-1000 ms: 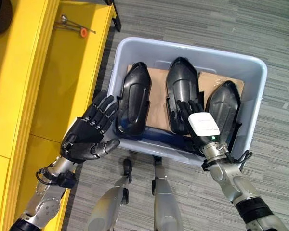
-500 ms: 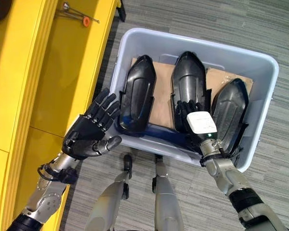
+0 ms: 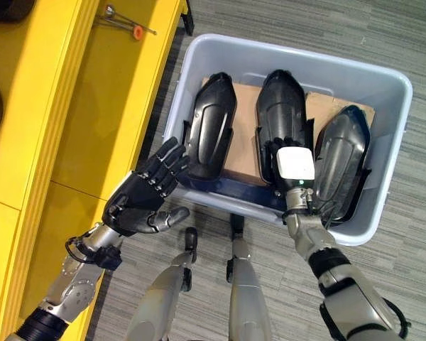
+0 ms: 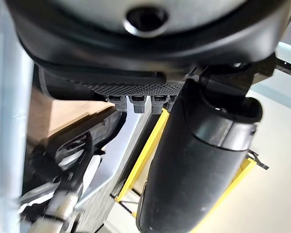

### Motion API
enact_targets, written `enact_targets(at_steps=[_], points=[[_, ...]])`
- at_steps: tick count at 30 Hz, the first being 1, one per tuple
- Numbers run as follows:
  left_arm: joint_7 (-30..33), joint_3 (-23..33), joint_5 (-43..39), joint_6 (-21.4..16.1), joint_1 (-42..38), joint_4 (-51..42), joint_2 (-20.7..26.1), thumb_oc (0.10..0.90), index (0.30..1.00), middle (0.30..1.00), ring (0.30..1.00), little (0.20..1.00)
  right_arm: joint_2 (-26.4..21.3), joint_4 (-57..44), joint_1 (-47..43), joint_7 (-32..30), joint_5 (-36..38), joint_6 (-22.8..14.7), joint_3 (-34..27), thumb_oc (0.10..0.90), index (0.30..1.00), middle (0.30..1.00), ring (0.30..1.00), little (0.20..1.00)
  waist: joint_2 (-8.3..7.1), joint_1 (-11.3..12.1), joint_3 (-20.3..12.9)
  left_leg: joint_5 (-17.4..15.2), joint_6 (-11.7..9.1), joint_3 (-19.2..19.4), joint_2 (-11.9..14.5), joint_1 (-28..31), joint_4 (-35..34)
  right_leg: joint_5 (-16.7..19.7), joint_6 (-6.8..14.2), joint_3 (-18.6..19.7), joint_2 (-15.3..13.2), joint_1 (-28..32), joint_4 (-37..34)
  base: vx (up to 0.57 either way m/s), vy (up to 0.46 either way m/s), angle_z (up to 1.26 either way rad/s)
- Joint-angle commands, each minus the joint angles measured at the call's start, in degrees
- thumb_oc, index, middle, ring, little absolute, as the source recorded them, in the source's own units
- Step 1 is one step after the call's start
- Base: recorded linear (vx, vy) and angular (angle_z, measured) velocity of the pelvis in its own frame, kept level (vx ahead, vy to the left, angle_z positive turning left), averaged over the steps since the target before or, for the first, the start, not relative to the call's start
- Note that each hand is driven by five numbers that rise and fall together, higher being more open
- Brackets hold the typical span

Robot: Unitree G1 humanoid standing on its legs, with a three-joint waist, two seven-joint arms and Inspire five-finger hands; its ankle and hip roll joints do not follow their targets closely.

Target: Move parts from the plastic box to the shelf.

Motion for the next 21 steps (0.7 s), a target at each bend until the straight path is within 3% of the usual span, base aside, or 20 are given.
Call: enact_targets(at_steps=[1, 3, 6, 9, 14, 16, 18, 19, 21], points=[[-4.3, -1.2, -0.6, -2.1, -1.6, -7.7, -0.9, 0.900, 1.000, 1.000, 1.000, 1.000, -1.6, 16.3, 1.5, 7.7, 4.6, 7.4, 0.5, 0.400, 0.300, 0.300, 0.300, 0.300, 5.68, 3.0, -1.0, 2.0, 1.6, -0.3, -1.5, -2.0, -2.9, -14.5, -1.2, -1.2, 0.0, 3.3, 10.4, 0.01, 0.038, 0.21], [-5.3, -1.5, -1.0, -1.3, -1.4, -8.7, -0.9, 0.900, 1.000, 1.000, 1.000, 1.000, -1.5, 16.0, 1.9, 1.7, 3.8, 2.9, 0.4, 0.400, 0.300, 0.300, 0.300, 0.300, 6.20, 3.0, -1.0, 2.1, 1.7, -0.2, -1.7, -1.3, -3.1, -14.3, -0.9, -1.1, -0.4, 3.6, 10.5, 0.01, 0.039, -0.04], [-4.9, -1.5, -1.2, -1.8, -1.2, -9.0, -0.8, 0.900, 1.000, 1.000, 1.000, 1.000, -1.5, 12.9, 2.9, -3.5, 3.1, -0.1, 1.1, 0.400, 0.300, 0.300, 0.300, 0.300, 5.74, 2.4, -1.0, 2.0, 1.7, 0.2, -1.5, -0.6, -3.5, -13.8, -0.6, -0.6, -0.3, 4.0, 9.9, -0.01, 0.013, 0.25], [-4.9, -1.2, -0.9, -2.4, -0.7, -9.4, -1.1, 0.900, 1.000, 1.000, 1.000, 1.000, -2.1, 6.5, 5.1, -7.4, 1.0, -0.7, 2.1, 0.400, 0.300, 0.300, 0.300, 0.300, 4.92, 1.2, -1.0, 1.7, 1.6, 0.7, -1.1, 0.6, -4.1, -13.4, -0.5, 0.4, 0.1, 4.9, 9.0, -0.01, 0.034, -0.11], [-5.2, -0.5, -0.9, -3.2, 0.2, -9.2, -1.1, 0.900, 1.000, 1.000, 1.000, 1.000, -3.2, -0.1, 8.1, -9.7, -2.5, -2.6, 1.8, 0.400, 0.300, 0.300, 0.300, 0.300, 3.73, -0.1, -1.0, 1.3, 1.6, 1.2, -0.6, 2.9, -4.8, -12.8, -0.2, 1.5, 0.5, 6.7, 7.8, 0.00, 0.022, -0.21], [-5.8, 0.1, -1.2, -3.8, 0.9, -9.3, -0.5, 0.900, 1.000, 1.000, 1.000, 1.000, -4.9, -5.9, 10.3, -10.5, -4.9, -4.6, 1.6, 0.400, 0.300, 0.300, 0.300, 0.300, 2.29, -1.1, -1.0, 0.6, 1.5, 1.4, 0.0, 5.6, -5.0, -12.5, 0.2, 2.4, 0.7, 9.4, 6.7, 0.01, 0.002, -0.06], [-6.3, 0.4, -1.9, -4.0, 1.2, -9.2, -0.2, 0.900, 1.000, 1.000, 1.000, 1.000, -5.5, -7.6, 11.1, -11.1, -6.1, -5.5, 1.4, 0.400, 0.300, 0.300, 0.300, 0.300, 1.85, -1.3, -1.0, 0.3, 1.5, 1.5, 0.1, 6.5, -5.0, -12.4, 0.4, 2.6, 0.7, 10.4, 6.4, 0.02, -0.003, 0.00], [-7.1, 1.2, -3.0, -3.5, 1.6, -9.2, 0.1, 0.900, 1.000, 1.000, 1.000, 1.000, -7.3, -12.3, 12.9, -10.9, -7.8, -7.3, 0.3, 0.400, 0.300, 0.300, 0.300, 0.300, 0.82, -1.9, -1.0, -0.3, 1.5, 1.8, 0.5, 8.8, -4.9, -12.3, 0.7, 3.0, 0.8, 12.8, 5.8, 0.04, -0.003, -0.05], [-7.5, 1.7, -3.5, -2.5, 2.0, -9.1, 0.2, 0.900, 1.000, 1.000, 1.000, 1.000, -8.7, -15.9, 14.4, -10.7, -10.3, -8.9, -0.6, 0.400, 0.300, 0.300, 0.300, 0.300, 0.16, -2.2, -1.6, -0.6, 1.5, 1.8, 0.8, 10.3, -5.2, -12.3, 0.9, 3.2, 1.0, 14.4, 5.3, 0.05, 0.003, -0.05]])
